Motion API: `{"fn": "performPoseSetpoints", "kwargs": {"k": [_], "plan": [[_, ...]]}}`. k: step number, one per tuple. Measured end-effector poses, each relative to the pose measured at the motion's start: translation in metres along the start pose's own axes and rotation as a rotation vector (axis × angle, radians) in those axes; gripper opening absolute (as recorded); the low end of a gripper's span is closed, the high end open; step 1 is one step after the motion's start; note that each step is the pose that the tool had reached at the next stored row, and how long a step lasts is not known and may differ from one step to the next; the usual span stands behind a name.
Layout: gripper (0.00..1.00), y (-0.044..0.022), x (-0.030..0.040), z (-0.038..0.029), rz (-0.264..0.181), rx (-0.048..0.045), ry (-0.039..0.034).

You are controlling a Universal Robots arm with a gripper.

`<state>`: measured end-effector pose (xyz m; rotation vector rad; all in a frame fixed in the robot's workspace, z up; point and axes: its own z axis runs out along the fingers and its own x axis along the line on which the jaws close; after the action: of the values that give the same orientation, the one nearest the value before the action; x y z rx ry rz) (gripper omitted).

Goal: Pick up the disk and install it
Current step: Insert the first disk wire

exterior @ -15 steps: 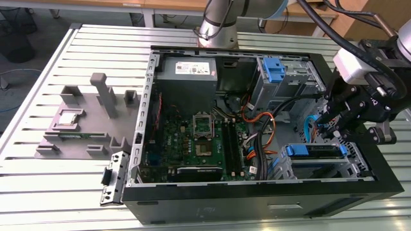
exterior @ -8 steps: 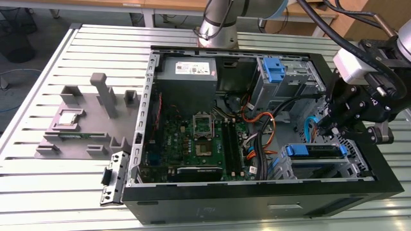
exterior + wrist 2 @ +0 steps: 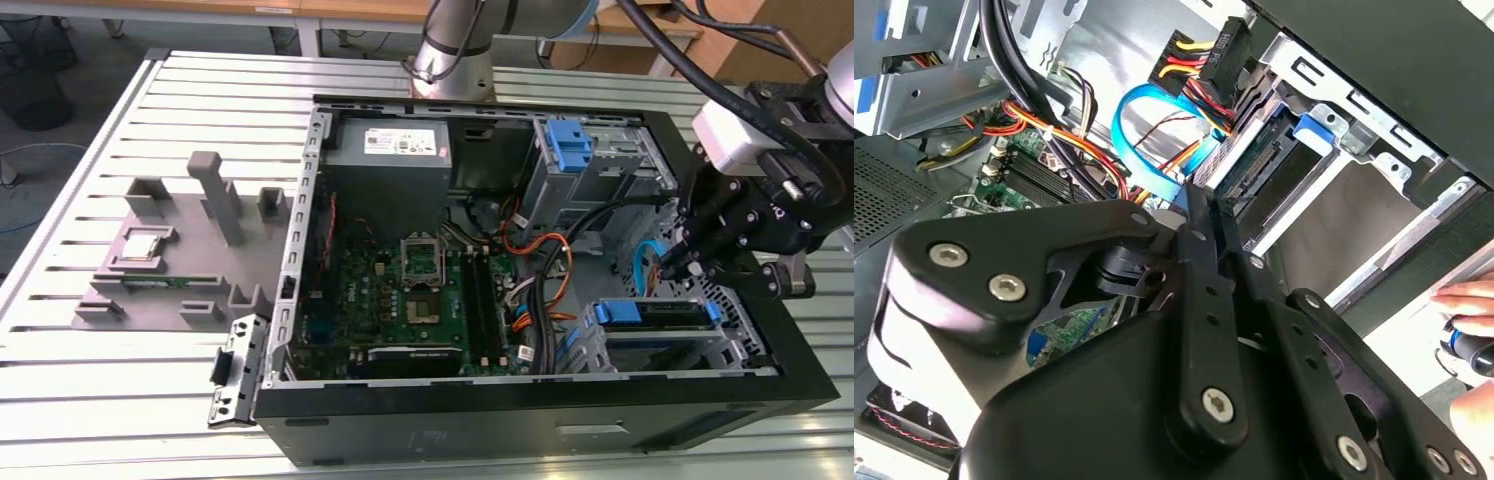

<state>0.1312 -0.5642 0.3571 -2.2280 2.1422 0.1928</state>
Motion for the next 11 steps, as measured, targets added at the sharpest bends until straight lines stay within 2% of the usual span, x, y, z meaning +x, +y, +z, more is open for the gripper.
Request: {"fn": "performPoseSetpoints", "kwargs": {"k": [4,11], "plan": [[0.16,0.0009,0.0019,-0.0002,-0.001,0.0016,0.0001],[0.16,0.0044,0.0129,0.0017,-0.008,0.0182,0.0012]]}}
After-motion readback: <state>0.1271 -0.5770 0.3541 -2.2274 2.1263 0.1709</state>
